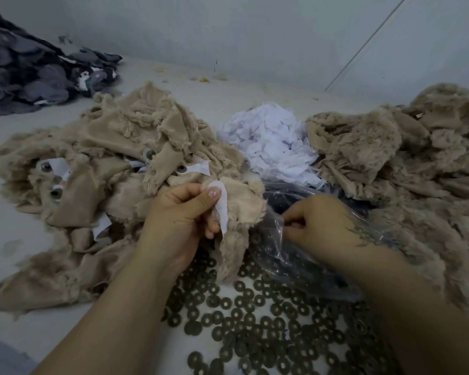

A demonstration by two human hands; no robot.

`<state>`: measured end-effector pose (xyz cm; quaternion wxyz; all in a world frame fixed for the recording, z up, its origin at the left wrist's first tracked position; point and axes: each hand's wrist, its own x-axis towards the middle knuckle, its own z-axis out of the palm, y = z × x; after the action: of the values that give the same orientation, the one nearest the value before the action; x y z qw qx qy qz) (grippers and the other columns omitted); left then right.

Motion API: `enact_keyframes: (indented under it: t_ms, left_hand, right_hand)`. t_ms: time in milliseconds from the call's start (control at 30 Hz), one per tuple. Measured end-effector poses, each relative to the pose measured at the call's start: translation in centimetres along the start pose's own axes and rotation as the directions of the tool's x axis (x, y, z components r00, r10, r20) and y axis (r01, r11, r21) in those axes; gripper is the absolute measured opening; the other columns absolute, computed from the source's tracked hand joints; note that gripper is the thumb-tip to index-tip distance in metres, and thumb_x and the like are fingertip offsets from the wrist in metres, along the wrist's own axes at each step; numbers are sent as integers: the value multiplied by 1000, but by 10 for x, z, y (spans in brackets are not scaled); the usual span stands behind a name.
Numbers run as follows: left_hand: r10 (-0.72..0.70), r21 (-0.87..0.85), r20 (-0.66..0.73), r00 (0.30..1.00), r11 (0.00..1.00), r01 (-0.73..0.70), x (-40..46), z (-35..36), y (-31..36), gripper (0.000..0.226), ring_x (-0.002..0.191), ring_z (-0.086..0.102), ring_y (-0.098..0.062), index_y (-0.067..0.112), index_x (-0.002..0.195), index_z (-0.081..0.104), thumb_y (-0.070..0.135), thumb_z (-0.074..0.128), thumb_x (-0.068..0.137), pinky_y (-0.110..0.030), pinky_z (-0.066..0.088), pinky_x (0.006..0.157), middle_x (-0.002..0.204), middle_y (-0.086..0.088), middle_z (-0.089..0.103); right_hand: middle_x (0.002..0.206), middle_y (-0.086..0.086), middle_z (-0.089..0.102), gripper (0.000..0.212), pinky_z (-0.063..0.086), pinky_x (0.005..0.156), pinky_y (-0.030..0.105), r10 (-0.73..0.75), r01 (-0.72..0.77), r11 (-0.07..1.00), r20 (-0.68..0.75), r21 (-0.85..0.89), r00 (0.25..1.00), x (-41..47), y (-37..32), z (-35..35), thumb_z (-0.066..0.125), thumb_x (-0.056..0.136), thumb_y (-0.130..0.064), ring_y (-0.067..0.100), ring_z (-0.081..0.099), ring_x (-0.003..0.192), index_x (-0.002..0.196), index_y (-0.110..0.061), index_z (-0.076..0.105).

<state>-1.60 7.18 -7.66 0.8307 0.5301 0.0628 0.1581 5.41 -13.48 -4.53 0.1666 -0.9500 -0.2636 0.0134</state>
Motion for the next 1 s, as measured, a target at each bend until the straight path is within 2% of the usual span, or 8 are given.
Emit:
enact_keyframes:
  t_ms: [67, 200, 300, 400, 500, 633, 767, 1000]
  left_hand:
    - [-2, -3, 12, 1000, 1000, 2, -1, 1, -1, 11, 39, 48, -16, 8, 71, 69, 18, 69, 75, -23, 38, 37, 50, -10, 55]
    - [-13, 3, 56, 998, 1000, 13, -4, 7, -3, 16, 39, 48, -17, 4, 76, 65, 19, 69, 75, -23, 38, 37, 49, -11, 55]
    - [-17, 10, 91, 996, 1000, 16, -6, 10, -4, 11, 38, 49, -17, 9, 67, 67, 16, 68, 76, -23, 38, 36, 49, -12, 55]
    - [-17, 11, 103, 995, 1000, 16, -7, 11, -5, 12, 37, 49, -17, 13, 64, 68, 15, 67, 76, -23, 38, 35, 49, -12, 56]
    - [-15, 11, 113, 993, 1000, 14, -8, 12, -5, 10, 38, 50, -17, 13, 65, 68, 16, 68, 74, -22, 38, 36, 49, -11, 57]
    - [-10, 5, 119, 993, 1000, 9, -8, 12, -5, 7, 38, 51, -17, 12, 68, 68, 18, 70, 71, -22, 39, 35, 52, -11, 58]
    - [-2, -1, 114, 994, 1000, 2, -8, 11, -5, 11, 38, 50, -17, 9, 71, 67, 18, 71, 71, -23, 39, 36, 54, -11, 59]
    - [-19, -1, 135, 991, 1000, 20, -9, 13, -7, 6, 38, 51, -17, 17, 64, 68, 20, 72, 67, -23, 39, 35, 51, -10, 58]
  right_hand:
    - [65, -12, 59, 11, 41, 52, 15, -27, 32, 996, 58, -82, 998, 0, -7, 4, 68, 87, -24, 4, 55, 60, 88, -27, 78]
    - [75, -8, 52, 21, 41, 64, 28, -56, 59, 983, 20, -175, 998, -3, -17, 6, 60, 87, -19, 15, 53, 76, 70, -27, 52]
    - [85, -4, 61, 10, 43, 69, 26, -32, 41, 981, 50, -187, 998, -3, -23, 2, 60, 90, -19, 17, 59, 85, 91, -23, 69]
    - [110, 3, 66, 20, 42, 77, 24, 41, 21, 957, 206, -290, 978, 2, -26, -4, 61, 93, -18, 22, 62, 104, 111, -20, 66]
    - [94, -1, 66, 5, 42, 69, 26, -2, 53, 959, 181, -279, 983, -3, -24, -4, 61, 92, -28, 19, 62, 92, 88, -25, 61]
    - [62, -10, 52, 36, 30, 48, 25, -37, 54, 975, 83, -214, 996, -7, -16, 0, 64, 85, -41, 9, 51, 62, 59, -26, 43]
    - [52, -8, 39, 44, 33, 52, 28, 10, -13, 956, -14, -294, 1000, 0, -10, 13, 61, 86, -41, 14, 49, 54, 54, -24, 37]
    - [75, 3, 63, 22, 44, 62, 28, 106, -42, 941, 174, -335, 979, 14, -13, 4, 59, 91, -34, 21, 60, 73, 78, -15, 61]
